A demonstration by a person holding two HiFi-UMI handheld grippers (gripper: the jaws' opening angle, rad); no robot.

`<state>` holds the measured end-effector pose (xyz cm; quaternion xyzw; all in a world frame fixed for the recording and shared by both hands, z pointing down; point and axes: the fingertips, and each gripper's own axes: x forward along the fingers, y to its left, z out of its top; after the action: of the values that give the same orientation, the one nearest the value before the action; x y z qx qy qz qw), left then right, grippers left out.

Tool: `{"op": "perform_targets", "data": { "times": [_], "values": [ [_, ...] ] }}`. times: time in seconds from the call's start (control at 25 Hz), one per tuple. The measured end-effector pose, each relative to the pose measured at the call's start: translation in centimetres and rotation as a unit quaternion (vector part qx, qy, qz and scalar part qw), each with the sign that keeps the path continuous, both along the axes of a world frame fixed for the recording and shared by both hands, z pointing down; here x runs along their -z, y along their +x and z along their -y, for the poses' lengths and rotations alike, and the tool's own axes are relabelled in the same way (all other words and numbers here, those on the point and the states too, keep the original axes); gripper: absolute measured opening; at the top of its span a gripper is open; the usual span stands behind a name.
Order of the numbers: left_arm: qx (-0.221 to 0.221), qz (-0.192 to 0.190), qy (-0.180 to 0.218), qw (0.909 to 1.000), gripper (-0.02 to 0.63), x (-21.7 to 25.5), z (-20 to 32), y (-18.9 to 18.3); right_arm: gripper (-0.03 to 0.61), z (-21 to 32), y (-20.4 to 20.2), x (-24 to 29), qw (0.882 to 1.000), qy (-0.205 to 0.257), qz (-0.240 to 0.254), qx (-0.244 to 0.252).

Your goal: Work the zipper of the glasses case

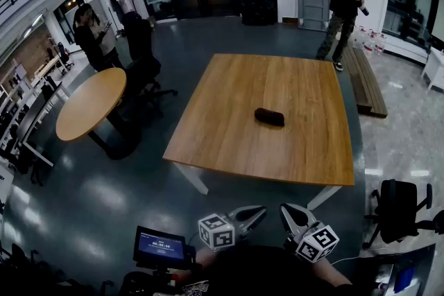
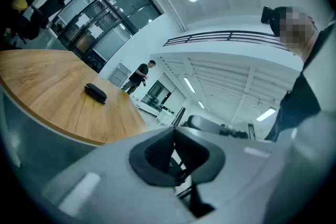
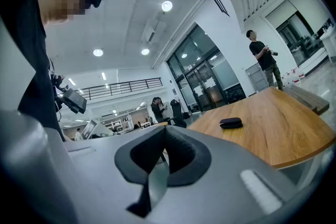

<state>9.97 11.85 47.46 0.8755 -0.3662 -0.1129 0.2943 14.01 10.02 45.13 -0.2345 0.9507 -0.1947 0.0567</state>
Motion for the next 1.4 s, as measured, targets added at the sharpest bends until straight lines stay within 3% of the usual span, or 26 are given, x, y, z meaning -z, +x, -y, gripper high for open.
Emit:
{"op": "perform_targets", "data": {
  "times": [0.48,0.68,1.2,1.4],
  "values": [
    [0.016,-0.001,0.004,0.9999,0.003,0.4,-0.4,-0.8,0.005,-0.5,-0.6,0.5,1.0,0.01,0.001,0.011],
    [0.008,0.004,-0.001,1.0,0.002,0.2,-0.1,0.0,0.006,-0.5,0.0,1.4,0.999,0.022,0.024,0.017],
    [0.02,0.003,-0.021,0.9996,0.002,0.6,-0.6,-0.2,0.017,0.3,1.1,1.6,0.998,-0.013,0.059,0.002],
    [0.009,-0.001,-0.028,0.9996,0.002,2.1,1.8,-1.8,0.025,2.6,-0.5,3.0,0.998,-0.019,0.06,-0.007]
  ]
}}
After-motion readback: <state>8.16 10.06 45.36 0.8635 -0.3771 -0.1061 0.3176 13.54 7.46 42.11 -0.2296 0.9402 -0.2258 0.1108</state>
